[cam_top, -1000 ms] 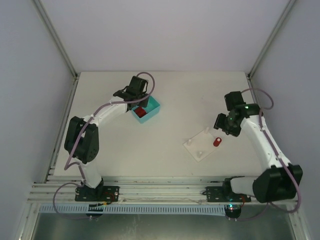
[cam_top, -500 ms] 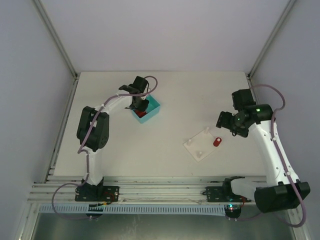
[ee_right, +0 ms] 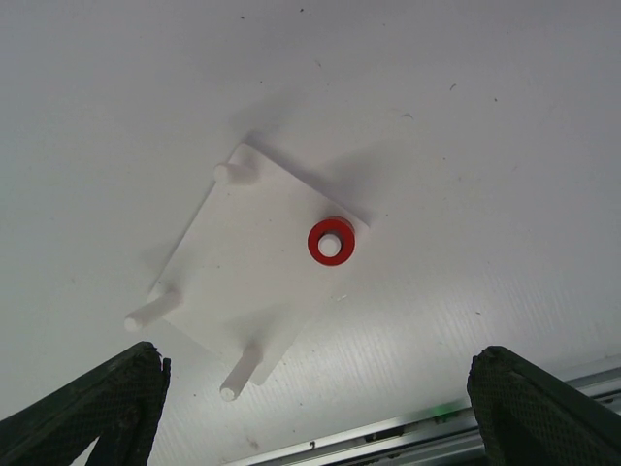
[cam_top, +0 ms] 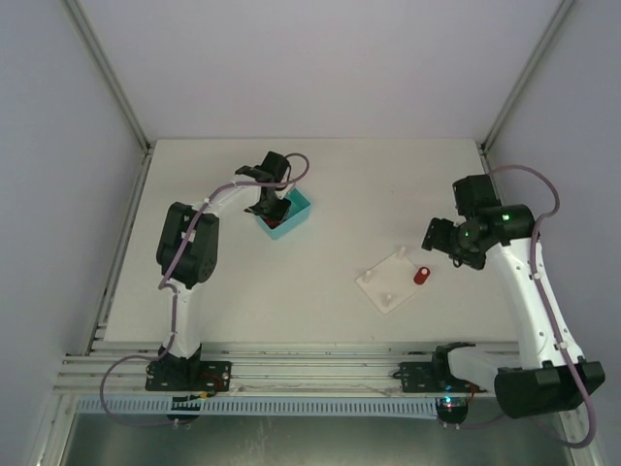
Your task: Install the large spring
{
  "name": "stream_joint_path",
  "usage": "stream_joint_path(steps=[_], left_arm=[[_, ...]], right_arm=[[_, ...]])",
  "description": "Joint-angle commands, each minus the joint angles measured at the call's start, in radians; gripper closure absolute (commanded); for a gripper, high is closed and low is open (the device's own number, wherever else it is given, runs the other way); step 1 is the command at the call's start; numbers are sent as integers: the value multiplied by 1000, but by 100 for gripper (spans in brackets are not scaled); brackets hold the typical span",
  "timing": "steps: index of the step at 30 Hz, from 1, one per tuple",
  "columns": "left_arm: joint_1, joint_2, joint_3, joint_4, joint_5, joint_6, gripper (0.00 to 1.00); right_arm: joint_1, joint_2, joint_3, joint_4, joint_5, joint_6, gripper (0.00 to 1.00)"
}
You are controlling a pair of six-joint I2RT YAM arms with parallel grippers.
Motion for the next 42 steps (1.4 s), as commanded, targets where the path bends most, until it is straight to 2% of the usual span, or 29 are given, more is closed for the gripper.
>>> stream_joint_path(steps=[1, 9, 18, 22, 31, 42], left_arm=[[3, 35, 38, -31, 23, 17, 82], [3, 73, 55, 14, 53, -1, 82], [3, 155, 193, 32, 88, -19, 80], [4, 143, 250, 12, 82, -15, 77], [3, 77, 199, -28, 74, -8, 67], [-5, 143, 197, -32, 91, -43, 64]], right_arm=[[-4, -28, 8, -42, 22, 19, 14], [-4, -51, 4, -56, 42, 22, 14], [-4, -42, 21, -51, 50, 14, 14], [-4, -34, 21, -41, 42, 16, 14], [-4, -25, 1, -20, 28, 26, 14], [-3, -14, 14, -19, 25, 31, 14]])
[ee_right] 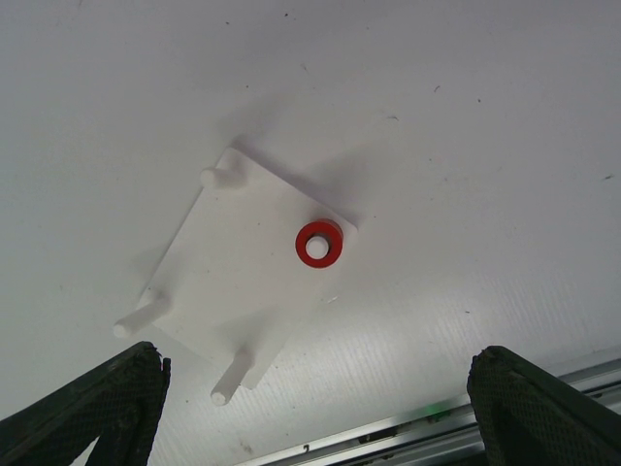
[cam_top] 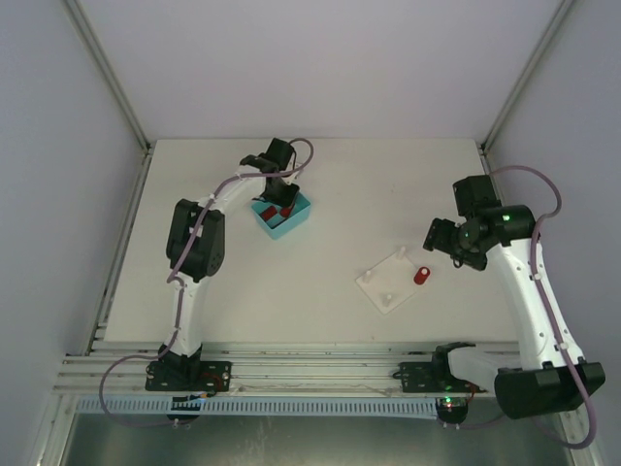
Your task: Install the large spring
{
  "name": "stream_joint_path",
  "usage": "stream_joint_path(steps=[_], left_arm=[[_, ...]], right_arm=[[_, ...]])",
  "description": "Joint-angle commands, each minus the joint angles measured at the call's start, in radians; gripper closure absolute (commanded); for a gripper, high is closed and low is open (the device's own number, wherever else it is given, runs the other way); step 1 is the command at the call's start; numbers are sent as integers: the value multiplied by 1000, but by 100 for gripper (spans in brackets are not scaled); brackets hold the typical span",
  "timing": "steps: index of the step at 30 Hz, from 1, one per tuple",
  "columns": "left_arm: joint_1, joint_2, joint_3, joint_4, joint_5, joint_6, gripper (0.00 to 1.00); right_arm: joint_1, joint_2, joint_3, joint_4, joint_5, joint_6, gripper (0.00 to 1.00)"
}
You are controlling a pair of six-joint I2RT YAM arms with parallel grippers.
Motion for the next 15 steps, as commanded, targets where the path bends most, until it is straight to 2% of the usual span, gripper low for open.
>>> stream_joint_path(steps=[1, 15], left_arm=[[-6, 50, -5, -30, 9, -19, 63], [-8, 107, -44, 23, -24, -51, 59]], right_arm=[[-4, -7, 13, -8, 0, 16, 14], [-4, -17, 16, -20, 10, 16, 14]])
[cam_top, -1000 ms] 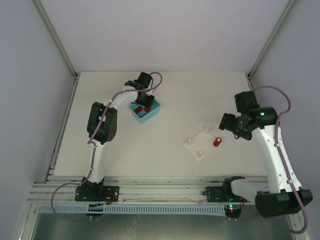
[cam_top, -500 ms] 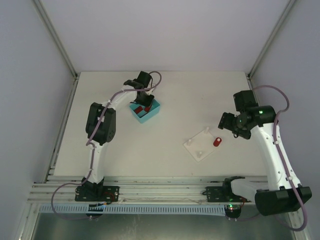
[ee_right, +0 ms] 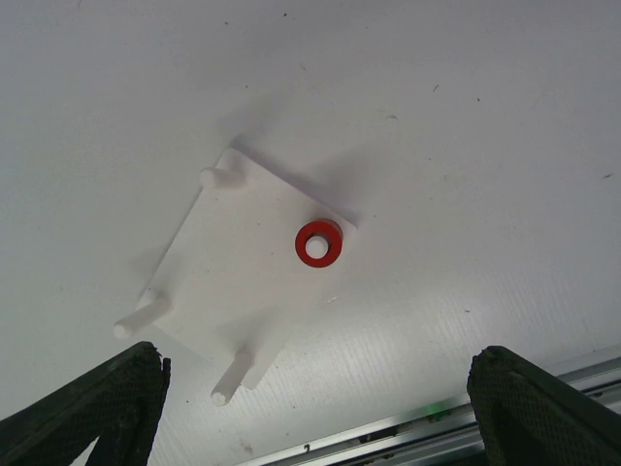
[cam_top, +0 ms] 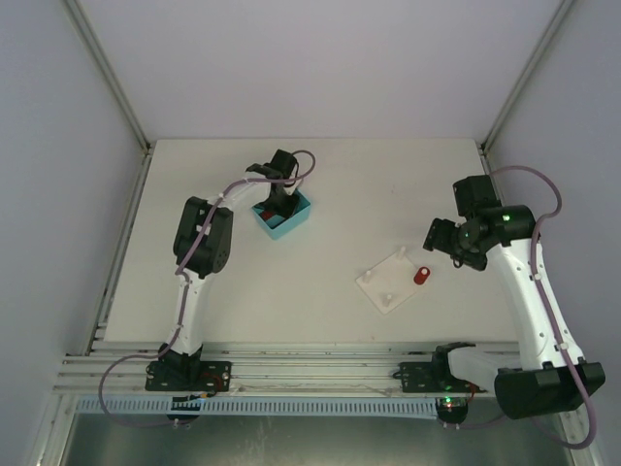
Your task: Install the large spring
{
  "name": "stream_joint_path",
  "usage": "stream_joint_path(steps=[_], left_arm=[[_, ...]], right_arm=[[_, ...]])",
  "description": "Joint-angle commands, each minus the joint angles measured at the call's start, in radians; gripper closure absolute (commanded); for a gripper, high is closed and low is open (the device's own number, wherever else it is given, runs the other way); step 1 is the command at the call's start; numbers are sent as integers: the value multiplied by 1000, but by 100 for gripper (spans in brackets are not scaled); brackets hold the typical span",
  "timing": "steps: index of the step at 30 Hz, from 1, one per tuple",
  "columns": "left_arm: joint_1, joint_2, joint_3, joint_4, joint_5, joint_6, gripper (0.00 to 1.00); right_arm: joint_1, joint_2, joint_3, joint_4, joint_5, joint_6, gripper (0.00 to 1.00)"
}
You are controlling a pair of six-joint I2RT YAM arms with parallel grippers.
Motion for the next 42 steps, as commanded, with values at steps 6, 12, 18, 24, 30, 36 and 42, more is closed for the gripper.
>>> stream_joint_path(steps=[6, 12, 18, 24, 30, 36, 42], left_arm=[[-3, 6, -16, 16, -8, -14, 72], [-2, -57, -6, 18, -9, -19, 86], [-2, -152, 3, 28, 34, -80, 91], [0, -293, -95, 157, 120, -170, 93], [-38, -523, -407, 599, 257, -104, 93], [-99, -606, -570, 804, 356, 20, 93], [-180, -639, -639, 905, 511, 121, 96]], right_arm=[[-4, -9, 31, -17, 8, 0, 14], [-4, -5, 51, -8, -18, -16, 14], [-4, 3, 84, -9, -54, -2, 14], [-4, 71, 158, -12, -180, -13, 17], [-4, 174, 253, -20, -377, -42, 21], [1, 238, 315, 11, -558, -40, 28], [56, 285, 319, 84, -663, -17, 31]])
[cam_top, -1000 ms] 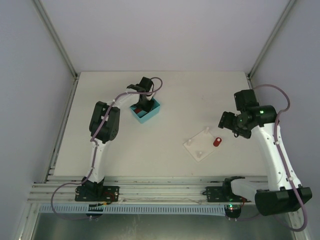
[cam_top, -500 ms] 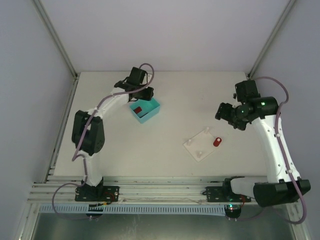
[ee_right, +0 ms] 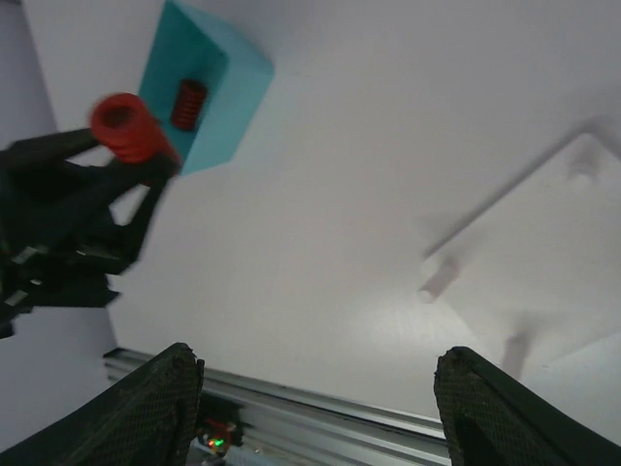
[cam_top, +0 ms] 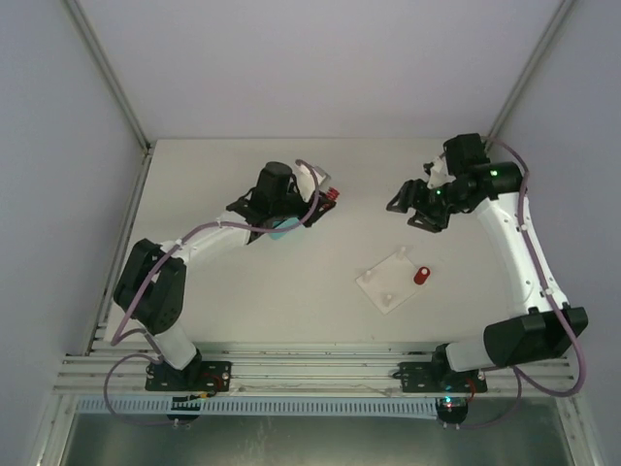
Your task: Install the large spring
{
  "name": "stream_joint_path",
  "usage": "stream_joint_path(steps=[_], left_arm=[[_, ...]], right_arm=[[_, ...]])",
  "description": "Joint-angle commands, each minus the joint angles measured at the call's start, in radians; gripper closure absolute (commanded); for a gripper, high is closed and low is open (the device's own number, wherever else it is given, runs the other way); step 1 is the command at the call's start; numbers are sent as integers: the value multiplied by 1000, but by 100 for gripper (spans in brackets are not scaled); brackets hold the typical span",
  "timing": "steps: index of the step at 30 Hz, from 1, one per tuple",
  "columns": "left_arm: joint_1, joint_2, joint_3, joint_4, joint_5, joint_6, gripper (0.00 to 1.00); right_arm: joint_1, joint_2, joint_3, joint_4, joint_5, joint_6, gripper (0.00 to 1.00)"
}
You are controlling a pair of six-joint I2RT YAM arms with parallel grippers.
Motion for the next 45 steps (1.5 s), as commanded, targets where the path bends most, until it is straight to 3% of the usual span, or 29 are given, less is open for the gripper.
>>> stream_joint_path(steps=[1, 9, 16, 23, 30, 33, 35, 36, 39, 42, 43, 45], left_arm=[[-51, -44, -28, 168, 166, 86, 97], [-126, -25, 4, 164, 224, 170, 100], [-147, -39, -5, 195, 279, 193, 100], [-155, -52, -14, 160, 307, 240, 100], [-161, -64, -22, 162, 309, 258, 100], [-162, -62, -20, 163, 302, 258, 100], [-163, -62, -20, 164, 291, 261, 98], [-164, -62, -19, 162, 287, 263, 96], [-163, -62, -22, 153, 238, 262, 72], [-160, -73, -51, 164, 152, 237, 44], [-157, -80, -60, 168, 134, 227, 30], [-148, -91, -74, 171, 85, 203, 15]], right_arm=[[48, 24, 17, 66, -136, 21, 32], [142, 85, 24, 110, -166, 25, 32], [153, 98, 1, 116, -151, 21, 32], [160, 117, -10, 138, -149, 42, 43], [173, 137, -13, 152, -171, 39, 45], [176, 139, -13, 160, -186, 39, 53], [176, 135, -18, 171, -196, 39, 69], [177, 131, -21, 177, -196, 39, 78], [176, 111, -31, 185, -175, 41, 98], [174, 88, -35, 175, -107, 42, 100], [173, 78, -34, 161, -67, 45, 100], [164, 55, -43, 142, 27, 51, 100]])
